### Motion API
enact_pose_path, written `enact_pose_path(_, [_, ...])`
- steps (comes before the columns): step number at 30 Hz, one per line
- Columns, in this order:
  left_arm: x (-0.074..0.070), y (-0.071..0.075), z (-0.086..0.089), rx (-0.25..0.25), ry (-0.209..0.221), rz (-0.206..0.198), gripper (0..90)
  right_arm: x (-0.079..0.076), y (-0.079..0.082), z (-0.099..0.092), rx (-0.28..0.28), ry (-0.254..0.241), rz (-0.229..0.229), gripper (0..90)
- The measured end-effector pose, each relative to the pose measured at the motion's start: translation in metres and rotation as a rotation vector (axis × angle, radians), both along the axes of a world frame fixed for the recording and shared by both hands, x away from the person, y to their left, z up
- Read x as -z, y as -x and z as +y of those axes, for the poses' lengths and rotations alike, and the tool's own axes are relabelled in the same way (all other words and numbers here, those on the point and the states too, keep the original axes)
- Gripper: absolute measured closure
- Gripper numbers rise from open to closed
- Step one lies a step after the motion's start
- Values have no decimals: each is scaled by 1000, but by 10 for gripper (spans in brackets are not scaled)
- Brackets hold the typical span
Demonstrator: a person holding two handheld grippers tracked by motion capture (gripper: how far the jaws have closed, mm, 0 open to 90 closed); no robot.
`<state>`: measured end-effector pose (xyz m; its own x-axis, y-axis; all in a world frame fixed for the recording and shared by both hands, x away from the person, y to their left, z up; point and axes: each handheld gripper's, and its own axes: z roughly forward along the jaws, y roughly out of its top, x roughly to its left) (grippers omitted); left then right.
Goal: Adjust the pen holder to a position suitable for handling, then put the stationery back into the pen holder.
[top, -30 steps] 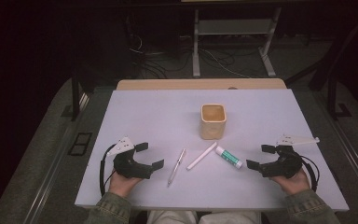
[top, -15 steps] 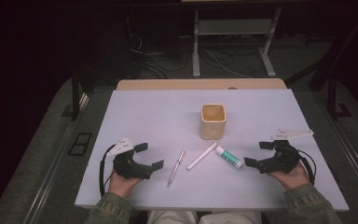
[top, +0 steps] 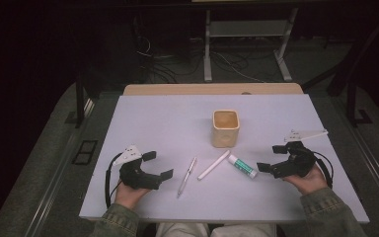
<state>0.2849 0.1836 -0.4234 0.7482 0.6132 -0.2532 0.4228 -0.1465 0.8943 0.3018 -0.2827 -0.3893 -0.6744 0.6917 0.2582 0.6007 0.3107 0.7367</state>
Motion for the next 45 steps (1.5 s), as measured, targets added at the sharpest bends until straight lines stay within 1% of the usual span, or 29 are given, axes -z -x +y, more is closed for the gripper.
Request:
enact_pose_path(5, [0,0,0,2,-1,-1,0,-1,-5,5,-10,14,21,2])
enact_pose_path(7, [0,0,0,3,-2,-2,0,-1,-8,7,-22,25,21,2])
enact_pose_path(10, [0,0,0,2,-2,-2,0,-3,-12,11,-34,36,32,2])
enact_pose_path(16, [0,0,0,2,-2,-3,0,-7,-19,18,-56,41,50,2])
enact_pose_path(21, [0,0,0,3,-3,-4,0,-10,-23,22,-74,54,52,3])
enact_pose_path(31, [0,0,0,5,-2,-8,0,-13,-30,38,-111,84,60,2])
enact_pose_path(38, [-1,0,0,4,0,-10,0,-12,-34,47,-135,104,71,2])
enact_pose_path(42, [-1,0,0,6,-1,-12,0,-8,-36,54,-153,117,73,2])
enact_pose_path(43, [-1,0,-1,7,-1,-13,0,-6,-37,56,-159,126,81,2])
enact_pose_path(45, [-1,0,-1,7,-3,-12,0,-5,-37,58,-161,130,80,2])
